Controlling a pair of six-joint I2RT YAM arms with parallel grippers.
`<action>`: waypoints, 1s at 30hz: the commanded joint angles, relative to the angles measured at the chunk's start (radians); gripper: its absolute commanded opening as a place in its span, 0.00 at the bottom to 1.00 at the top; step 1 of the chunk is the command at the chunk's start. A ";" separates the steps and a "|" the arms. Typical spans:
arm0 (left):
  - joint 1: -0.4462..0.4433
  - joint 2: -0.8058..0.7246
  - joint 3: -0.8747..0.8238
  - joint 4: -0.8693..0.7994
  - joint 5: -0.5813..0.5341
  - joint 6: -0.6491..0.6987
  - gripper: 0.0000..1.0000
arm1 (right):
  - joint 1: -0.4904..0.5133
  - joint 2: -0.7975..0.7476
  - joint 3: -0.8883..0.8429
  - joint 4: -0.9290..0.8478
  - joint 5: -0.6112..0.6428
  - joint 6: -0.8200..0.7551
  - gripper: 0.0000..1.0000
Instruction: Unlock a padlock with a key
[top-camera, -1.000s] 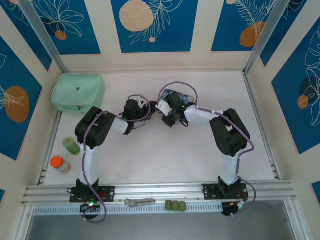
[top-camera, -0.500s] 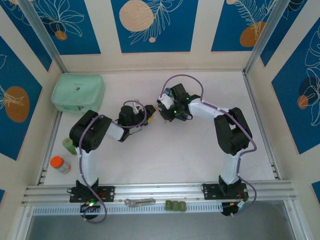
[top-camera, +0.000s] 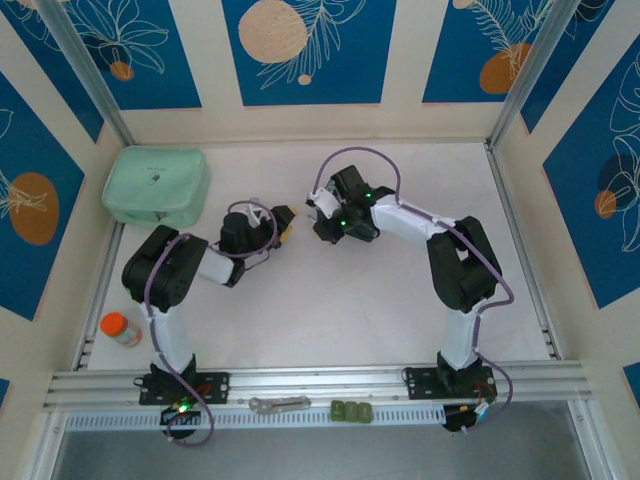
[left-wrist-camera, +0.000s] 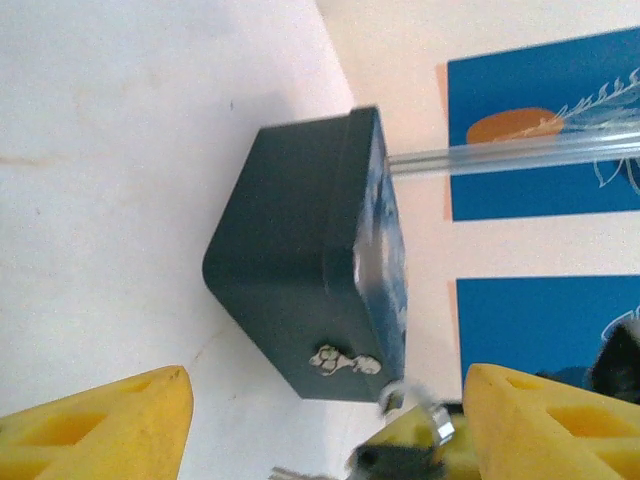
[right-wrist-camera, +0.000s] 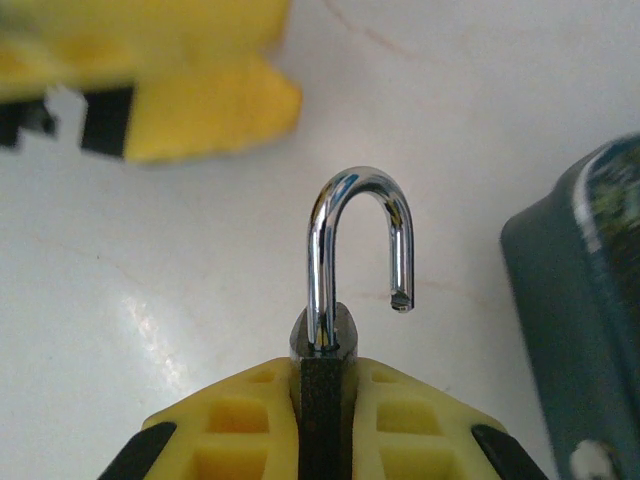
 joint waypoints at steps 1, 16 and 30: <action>0.029 -0.089 -0.010 -0.070 -0.010 0.086 0.74 | 0.055 -0.048 0.014 -0.118 0.092 0.120 0.00; 0.051 -0.421 -0.038 -0.589 -0.262 0.336 0.88 | 0.228 -0.003 0.017 -0.281 0.215 0.510 0.00; 0.051 -0.481 -0.100 -0.568 -0.314 0.318 0.89 | 0.314 0.109 0.026 -0.247 0.354 0.549 0.00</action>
